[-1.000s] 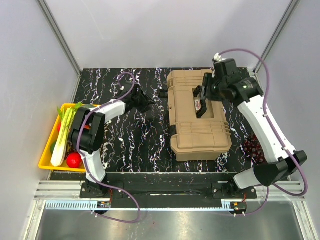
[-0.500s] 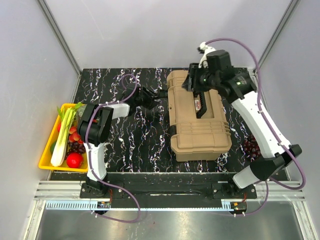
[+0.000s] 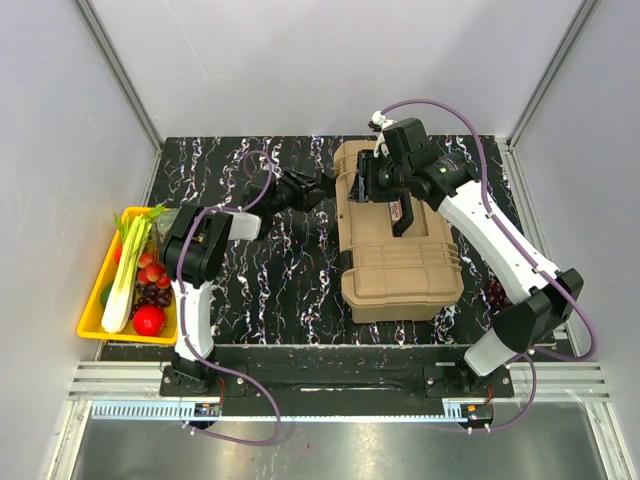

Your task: Pack the tool kit

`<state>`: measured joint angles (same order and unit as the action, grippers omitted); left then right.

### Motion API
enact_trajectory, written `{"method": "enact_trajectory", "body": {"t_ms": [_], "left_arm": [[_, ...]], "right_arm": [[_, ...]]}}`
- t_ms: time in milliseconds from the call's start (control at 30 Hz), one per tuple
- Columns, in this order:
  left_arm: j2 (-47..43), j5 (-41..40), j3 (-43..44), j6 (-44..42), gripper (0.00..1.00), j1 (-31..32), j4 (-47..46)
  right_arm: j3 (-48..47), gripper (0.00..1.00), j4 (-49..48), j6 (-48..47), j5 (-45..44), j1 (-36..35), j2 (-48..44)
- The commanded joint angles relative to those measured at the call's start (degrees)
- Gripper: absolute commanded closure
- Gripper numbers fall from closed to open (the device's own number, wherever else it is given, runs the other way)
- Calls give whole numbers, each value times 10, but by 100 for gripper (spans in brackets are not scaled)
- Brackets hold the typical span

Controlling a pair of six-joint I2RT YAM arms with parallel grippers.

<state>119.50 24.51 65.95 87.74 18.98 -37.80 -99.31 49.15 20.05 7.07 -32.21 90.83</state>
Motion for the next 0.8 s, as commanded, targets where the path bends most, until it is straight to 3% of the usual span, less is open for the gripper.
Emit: {"method": "enact_trajectory", "body": {"t_ms": [0,500,767], "left_arm": [[12,22,-8,59,49,6,-112],[-13,11,-60,134,53,15,-214],[-51,1,-69,118,60,16,-198]], "right_arm": [[-3,50,-23,6,-8,-1,1],[-2,50,-15,11,-33,-1,7],[0,51,-12,13,-41,-1,8]]}}
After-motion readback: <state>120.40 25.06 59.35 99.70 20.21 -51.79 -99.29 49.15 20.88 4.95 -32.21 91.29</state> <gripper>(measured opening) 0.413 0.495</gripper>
